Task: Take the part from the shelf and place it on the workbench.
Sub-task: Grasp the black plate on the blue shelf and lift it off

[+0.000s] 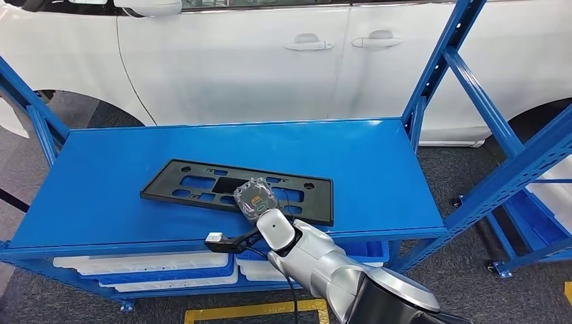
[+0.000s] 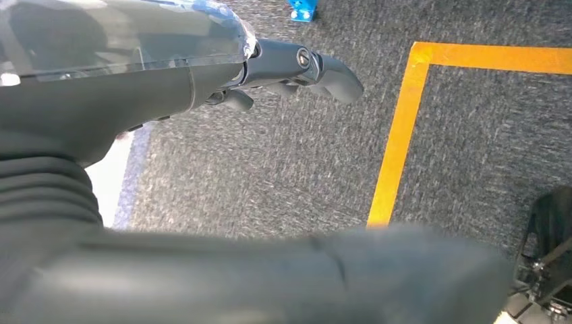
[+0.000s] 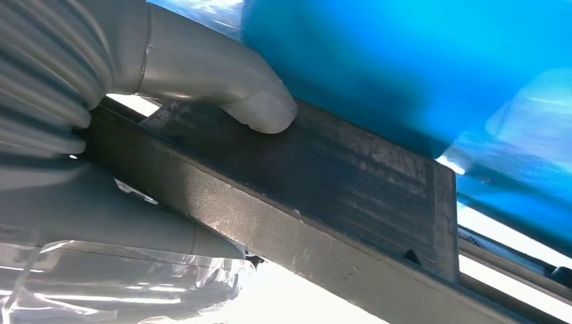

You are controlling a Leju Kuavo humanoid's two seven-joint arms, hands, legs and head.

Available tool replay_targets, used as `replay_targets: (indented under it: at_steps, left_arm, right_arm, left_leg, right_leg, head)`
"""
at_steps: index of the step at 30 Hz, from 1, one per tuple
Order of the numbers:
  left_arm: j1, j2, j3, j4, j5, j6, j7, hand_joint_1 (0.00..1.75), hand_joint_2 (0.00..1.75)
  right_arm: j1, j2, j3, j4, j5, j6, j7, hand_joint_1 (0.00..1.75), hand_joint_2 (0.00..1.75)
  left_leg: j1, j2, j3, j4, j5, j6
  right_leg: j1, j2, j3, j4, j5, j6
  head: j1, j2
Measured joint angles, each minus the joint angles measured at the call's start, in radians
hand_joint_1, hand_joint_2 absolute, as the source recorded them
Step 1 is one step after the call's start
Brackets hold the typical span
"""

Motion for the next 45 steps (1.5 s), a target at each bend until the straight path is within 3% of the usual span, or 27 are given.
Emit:
replay_targets:
  at_steps: [2,4,5,6,7,8,9,11,13,16,18,20,21,22,24,26,27,31,33,35,36,37,38,41,42,45]
  left_arm:
    - [-0.002,-0.001,0.0,0.0,0.0,-0.003,-0.011,0.0,1.75]
    - [-0.003,-0.001,0.0,0.0,0.0,-0.008,-0.02,0.0,1.75]
    - [-0.002,-0.001,0.001,0.0,0.0,-0.01,-0.021,0.0,1.75]
    - [-0.002,-0.001,0.001,0.0,0.0,-0.014,-0.021,0.0,1.75]
    - [-0.002,-0.002,0.002,0.0,0.0,-0.017,-0.021,0.0,1.75]
    - [-0.002,-0.002,0.002,0.0,0.0,-0.022,-0.021,0.0,1.75]
    - [-0.003,-0.004,0.003,0.0,0.0,-0.027,-0.024,0.0,1.75]
    - [-0.003,-0.006,0.007,0.0,0.0,-0.036,-0.037,0.0,1.75]
    - [-0.003,-0.008,0.019,0.0,0.0,-0.05,-0.062,0.0,1.75]
    - [-0.005,-0.01,0.054,-0.001,0.0,-0.07,-0.11,0.0,1.75]
    - [-0.007,-0.01,0.077,-0.001,0.0,-0.072,-0.139,0.0,1.75]
    - [-0.008,-0.01,0.092,-0.001,0.0,-0.071,-0.154,0.0,1.75]
    - [-0.006,-0.009,0.098,-0.001,0.0,-0.069,-0.161,0.0,1.75]
    - [-0.004,-0.009,0.103,-0.001,0.0,-0.064,-0.172,0.0,1.75]
    - [0.001,-0.008,0.115,-0.001,0.0,-0.045,-0.202,0.0,1.75]
    - [0.003,-0.007,0.123,-0.001,0.0,-0.03,-0.223,0.0,1.75]
    - [0.003,-0.006,0.126,-0.001,0.0,-0.027,-0.227,0.0,1.75]
    - [-0.002,-0.006,0.127,-0.001,0.0,-0.06,-0.22,0.0,1.75]
    - [-0.005,-0.006,0.126,-0.002,0.0,-0.08,-0.217,0.0,1.75]
    - [-0.006,-0.006,0.126,-0.002,0.0,-0.089,-0.215,0.0,1.75]
    - [-0.006,-0.007,0.126,-0.002,0.0,-0.092,-0.214,0.0,1.75]
    - [-0.006,-0.007,0.125,-0.002,0.0,-0.095,-0.214,0.0,1.75]
    - [-0.007,-0.008,0.125,-0.002,0.0,-0.097,-0.214,0.0,1.75]
    - [-0.011,-0.011,0.124,-0.002,0.0,-0.1,-0.213,0.0,1.75]
    - [-0.012,-0.011,0.124,-0.002,0.0,-0.1,-0.213,0.0,1.75]
    - [-0.015,-0.011,0.123,-0.002,0.0,-0.097,-0.21,0.0,1.75]
  right_arm:
    - [0.0,0.0,-0.003,0.0,0.0,-0.003,-0.003,1.75,1.75]
    - [0.0,-0.001,-0.006,-0.001,-0.002,-0.01,-0.01,1.75,1.75]
    - [0.001,-0.002,-0.006,-0.003,-0.006,-0.016,-0.014,1.75,1.75]
    - [0.001,-0.002,-0.006,-0.007,-0.013,-0.022,-0.02,1.75,1.75]
    - [0.001,-0.002,-0.007,-0.012,-0.023,-0.026,-0.025,1.75,1.75]
    - [0.001,-0.003,-0.007,-0.02,-0.037,-0.03,-0.033,1.75,1.75]
    - [0.001,-0.003,-0.009,-0.028,-0.06,-0.036,-0.047,1.75,1.75]
    - [0.001,-0.003,-0.027,-0.054,-0.158,-0.068,-0.114,1.75,1.75]
    - [-0.002,-0.003,-0.066,-0.093,-0.332,-0.12,-0.25,1.75,1.75]
    - [-0.001,-0.004,-0.169,-0.205,-0.638,-0.164,-0.557,1.75,1.75]
    - [0.047,-0.012,-0.279,-0.362,-0.83,-0.098,-0.761,1.75,1.75]
    - [0.125,-0.033,-0.394,-0.57,-0.969,0.013,-0.872,1.75,1.75]
    - [0.162,-0.045,-0.444,-0.664,-1.02,0.059,-0.892,1.75,1.75]
    - [0.197,-0.059,-0.491,-0.756,-1.073,0.101,-0.903,1.75,1.75]
    - [0.268,-0.092,-0.569,-0.934,-1.193,0.179,-0.925,1.75,1.75]
    - [0.327,-0.128,-0.629,-1.106,-1.28,0.244,-0.947,1.75,1.75]
    - [0.349,-0.144,-0.648,-1.173,-1.301,0.27,-0.958,1.75,1.75]
    - [0.43,-0.21,-0.683,-1.393,-1.347,0.452,-0.992,1.75,1.75]
    - [0.458,-0.239,-0.686,-1.481,-1.347,0.526,-0.993,1.75,1.75]
    - [0.485,-0.265,-0.685,-1.545,-1.346,0.573,-0.993,1.75,1.75]
    - [0.499,-0.275,-0.684,-1.569,-1.349,0.595,-0.992,1.75,1.75]
    - [0.512,-0.284,-0.681,-1.589,-1.354,0.617,-0.992,1.75,1.75]
    - [0.522,-0.29,-0.676,-1.608,-1.357,0.635,-0.992,1.75,1.75]
    - [0.54,-0.304,-0.659,-1.654,-1.358,0.668,-0.991,1.75,1.75]
    - [0.544,-0.307,-0.655,-1.664,-1.357,0.675,-0.991,1.75,1.75]
    - [0.551,-0.315,-0.646,-1.678,-1.358,0.692,-0.989,1.75,1.75]
  left_leg:
    - [0.002,0.003,-0.001,-0.004,0.004,0.009]
    - [0.001,0.005,-0.005,-0.003,0.005,0.014]
    - [0.0,0.005,-0.007,-0.002,0.006,0.015]
    - [0.0,0.005,-0.007,-0.002,0.005,0.015]
    - [0.0,0.005,-0.007,-0.001,0.005,0.014]
    - [0.0,0.005,-0.006,0.0,0.004,0.013]
    - [0.0,0.005,-0.005,0.002,0.003,0.011]
    - [-0.004,0.004,-0.007,0.006,0.0,0.002]
    - [-0.005,0.005,-0.01,0.008,0.0,-0.01]
    - [0.001,0.007,-0.015,0.025,-0.016,-0.027]
    - [0.003,0.007,-0.054,0.117,-0.072,-0.035]
    - [0.003,0.007,-0.117,0.251,-0.132,-0.04]
    - [0.004,0.007,-0.137,0.29,-0.139,-0.042]
    - [0.004,0.007,-0.139,0.291,-0.128,-0.042]
    - [0.004,0.007,-0.085,0.178,-0.06,-0.038]
    - [0.0,0.006,-0.024,0.052,-0.016,-0.028]
    - [-0.003,0.006,-0.01,0.024,-0.012,-0.022]
    - [-0.006,0.008,-0.006,0.01,-0.01,0.005]
    - [-0.003,0.009,-0.003,0.004,-0.007,0.016]
    - [-0.004,0.01,-0.004,0.003,-0.007,0.021]
    - [-0.004,0.01,-0.004,0.003,-0.008,0.022]
    - [-0.004,0.009,-0.003,0.004,-0.008,0.022]
    - [-0.004,0.009,-0.002,0.004,-0.009,0.021]
    - [-0.006,0.008,0.002,0.01,-0.015,0.011]
    - [-0.007,0.008,0.001,0.011,-0.016,0.006]
    - [-0.008,0.008,0.001,0.012,-0.014,-0.013]
  right_leg:
    - [-0.002,-0.001,-0.029,0.066,-0.044,0.007]
    - [-0.005,-0.001,-0.095,0.205,-0.114,0.011]
    - [-0.005,-0.001,-0.125,0.267,-0.135,0.013]
    - [-0.006,-0.001,-0.139,0.295,-0.137,0.013]
    - [-0.006,-0.001,-0.136,0.287,-0.12,0.012]
    - [-0.006,-0.001,-0.112,0.237,-0.086,0.009]
    - [-0.006,-0.001,-0.076,0.163,-0.048,0.004]
    - [-0.002,-0.001,-0.02,0.038,-0.002,-0.004]
    - [0.003,0.0,-0.008,0.004,0.001,-0.011]
    - [0.003,0.002,-0.003,-0.008,0.009,-0.029]
    - [-0.001,-0.001,0.003,-0.016,0.012,-0.038]
    - [0.0,-0.007,0.003,-0.016,0.01,-0.041]
    - [0.001,-0.01,0.003,-0.014,0.009,-0.041]
    - [0.001,-0.012,0.003,-0.012,0.007,-0.039]
    - [0.0,-0.014,0.003,-0.006,0.002,-0.033]
    - [0.002,-0.013,-0.001,0.002,-0.003,-0.025]
    - [0.003,-0.012,-0.003,0.005,-0.004,-0.02]
    - [-0.001,-0.007,-0.009,0.015,-0.013,0.003]
    - [-0.004,-0.005,-0.043,0.089,-0.06,0.012]
    - [-0.007,-0.005,-0.11,0.227,-0.122,0.019]
    - [-0.008,-0.005,-0.137,0.28,-0.137,0.021]
    - [-0.01,-0.005,-0.148,0.297,-0.131,0.023]
    - [-0.012,-0.005,-0.137,0.269,-0.106,0.024]
    - [-0.015,-0.005,-0.037,0.066,-0.014,0.018]
    - [-0.014,-0.005,-0.018,0.026,-0.004,0.013]
    - [-0.011,-0.003,-0.015,0.011,0.003,-0.005]
  head:
    - [0.0,0.0]
    - [0.0,0.0]
    - [0.0,0.0]
    - [0.0,0.0]
    - [0.0,0.0]
    - [0.0,0.0]
    - [0.0,0.0]
    - [0.0,0.0]
    - [0.0,0.0]
    - [0.0,0.0]
    - [0.0,0.0]
    - [0.0,0.0]
    - [0.0,0.0]
    - [0.0,0.0]
    - [0.0,0.0]
    - [0.0,0.0]
    - [0.0,0.0]
    - [0.0,0.0]
    - [0.0,0.0]
    - [0.0,0.0]
    - [0.0,0.0]
    - [0.0,0.0]
    - [0.0,0.0]
    - [0.0,0.0]
    - [0.0,0.0]
    - [0.0,0.0]
